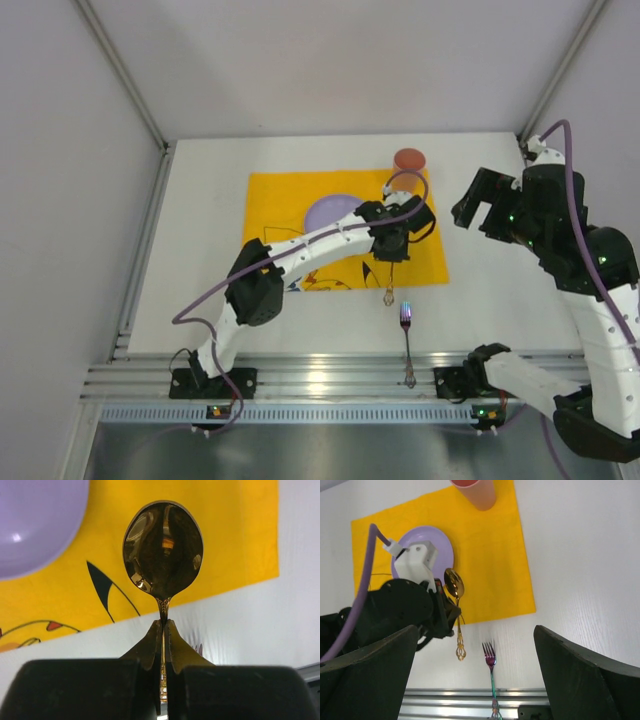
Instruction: Set the dinner table for one person
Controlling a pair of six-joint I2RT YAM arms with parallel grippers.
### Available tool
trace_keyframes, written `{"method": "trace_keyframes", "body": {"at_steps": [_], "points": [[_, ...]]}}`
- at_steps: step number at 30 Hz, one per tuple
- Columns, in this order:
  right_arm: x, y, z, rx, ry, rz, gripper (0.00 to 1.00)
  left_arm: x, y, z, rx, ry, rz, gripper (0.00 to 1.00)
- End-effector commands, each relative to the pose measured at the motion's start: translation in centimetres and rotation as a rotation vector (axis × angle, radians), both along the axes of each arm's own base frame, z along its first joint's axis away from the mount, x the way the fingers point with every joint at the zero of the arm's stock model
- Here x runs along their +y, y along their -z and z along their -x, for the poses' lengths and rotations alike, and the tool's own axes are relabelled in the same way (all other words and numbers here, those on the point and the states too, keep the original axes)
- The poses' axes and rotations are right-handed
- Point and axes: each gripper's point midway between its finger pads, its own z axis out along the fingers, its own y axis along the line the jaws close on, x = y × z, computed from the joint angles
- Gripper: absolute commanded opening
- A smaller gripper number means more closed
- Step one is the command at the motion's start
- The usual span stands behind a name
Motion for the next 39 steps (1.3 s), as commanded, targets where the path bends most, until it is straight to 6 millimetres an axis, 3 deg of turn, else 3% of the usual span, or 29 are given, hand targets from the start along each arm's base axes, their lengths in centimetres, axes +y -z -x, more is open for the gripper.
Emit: {"method": "trace_keyframes", "body": {"at_steps": [1, 6, 11, 18, 19, 21, 22, 23, 24, 27, 28, 30, 31, 32, 35, 39], "points": [[-0.9, -1.2, 0.5, -0.030, 0.036, 0.021, 1.00, -0.7, -0.6, -4.1, -0.073, -0.014, 0.031, 0.00], [-1.4, -0.8, 0.7, -0.020, 0.048, 0.035, 1.00, -2.4, -0.9, -9.3, -0.148, -0.006, 0.124, 0.00], [-1.8, 0.0, 0.8, 0.002, 0.062, 0.058, 1.00, -3.6, -1.0, -12.9, -0.198, -0.015, 0.205, 0.00], [-2.4, 1.1, 0.8, 0.030, 0.091, 0.089, 1.00, -5.2, -0.1, -15.8, -0.199, -0.002, 0.298, 0.01], [-2.4, 1.2, 0.8, 0.033, 0.094, 0.088, 1.00, -5.3, -0.1, -16.2, -0.198, -0.001, 0.308, 0.17], [-2.5, 1.6, 0.6, 0.045, 0.100, 0.095, 1.00, -5.1, 0.2, -16.3, -0.189, -0.002, 0.304, 0.29], [-2.5, 1.7, 0.6, 0.046, 0.103, 0.094, 1.00, -4.9, 0.4, -16.2, -0.181, -0.003, 0.300, 0.36], [-2.5, 1.9, 0.6, 0.053, 0.106, 0.094, 1.00, -4.7, 0.6, -16.0, -0.174, -0.004, 0.289, 0.50], [-2.4, 2.1, 0.5, 0.059, 0.105, 0.093, 1.00, -4.4, 0.7, -16.0, -0.173, -0.009, 0.277, 0.54], [-2.2, 2.9, 0.3, 0.076, 0.106, 0.087, 1.00, -3.6, 0.5, -15.6, -0.167, -0.017, 0.252, 0.59], [-2.0, 3.0, 0.4, 0.078, 0.104, 0.080, 1.00, -3.4, -0.8, -15.5, -0.179, -0.017, 0.264, 0.59], [-1.8, 3.5, 0.4, 0.087, 0.097, 0.069, 1.00, -2.8, -1.5, -15.0, -0.185, -0.025, 0.253, 0.59], [-1.7, 3.6, 0.5, 0.087, 0.096, 0.062, 1.00, -2.8, -3.6, -14.4, -0.205, -0.018, 0.273, 0.58], [-1.7, 3.7, 0.6, 0.086, 0.095, 0.060, 1.00, -2.5, -3.7, -13.7, -0.199, -0.014, 0.264, 0.57], [-1.7, 3.6, 0.7, 0.077, 0.095, 0.051, 1.00, -2.3, -4.8, -10.1, -0.183, 0.030, 0.240, 0.54], [-1.7, 2.8, 0.9, 0.052, 0.094, 0.043, 1.00, -1.7, -2.5, -2.8, -0.114, 0.136, 0.141, 0.47]]}}
